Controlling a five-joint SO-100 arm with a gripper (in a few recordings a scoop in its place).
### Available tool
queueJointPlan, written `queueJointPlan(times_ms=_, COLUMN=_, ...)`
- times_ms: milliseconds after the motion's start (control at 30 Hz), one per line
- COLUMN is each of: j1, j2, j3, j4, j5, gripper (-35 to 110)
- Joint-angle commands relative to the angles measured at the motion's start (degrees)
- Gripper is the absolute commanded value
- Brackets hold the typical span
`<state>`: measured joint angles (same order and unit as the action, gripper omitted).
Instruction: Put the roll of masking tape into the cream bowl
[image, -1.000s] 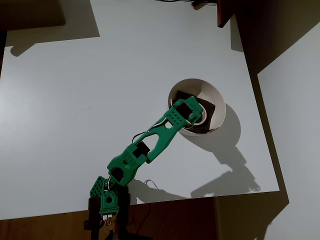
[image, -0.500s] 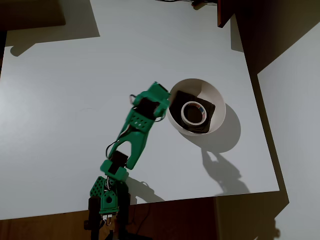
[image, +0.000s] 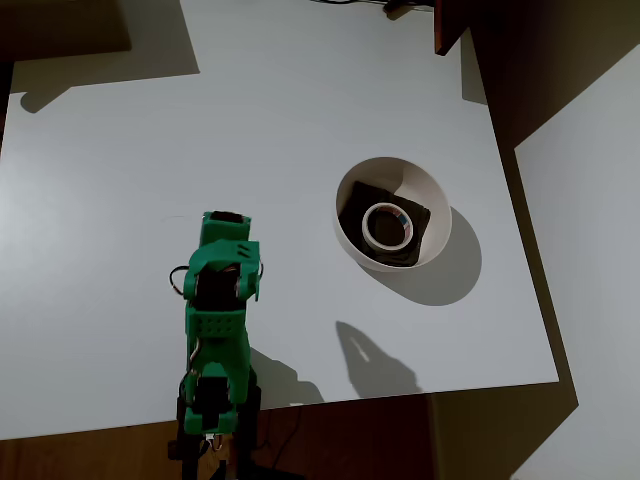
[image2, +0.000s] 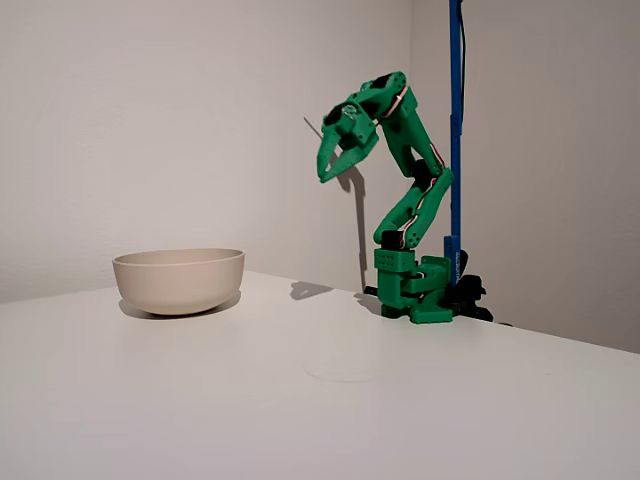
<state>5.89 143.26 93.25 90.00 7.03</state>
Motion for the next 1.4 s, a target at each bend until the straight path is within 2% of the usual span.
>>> queueJointPlan(times_ms=0, j1=-1.49, j2=8.00, j3=8.70, j4=-3.43, j5=-1.32, gripper=-8)
queueJointPlan(times_ms=567, j1=-8.53, j2=27.42, j3=45.70, j4=-14.41, j5=-4.31, gripper=-8)
queueJointPlan(times_ms=900, j1=-12.04, j2=39.11, j3=57.48, j4=-12.30, j5=-4.04, gripper=-8)
queueJointPlan(times_ms=1167, j1=-9.32, j2=50.80, j3=65.74, j4=-9.67, j5=-6.68, gripper=-8)
queueJointPlan(times_ms=1367, j1=-8.53, j2=51.06, j3=68.38, j4=-10.28, j5=-6.33, gripper=-8)
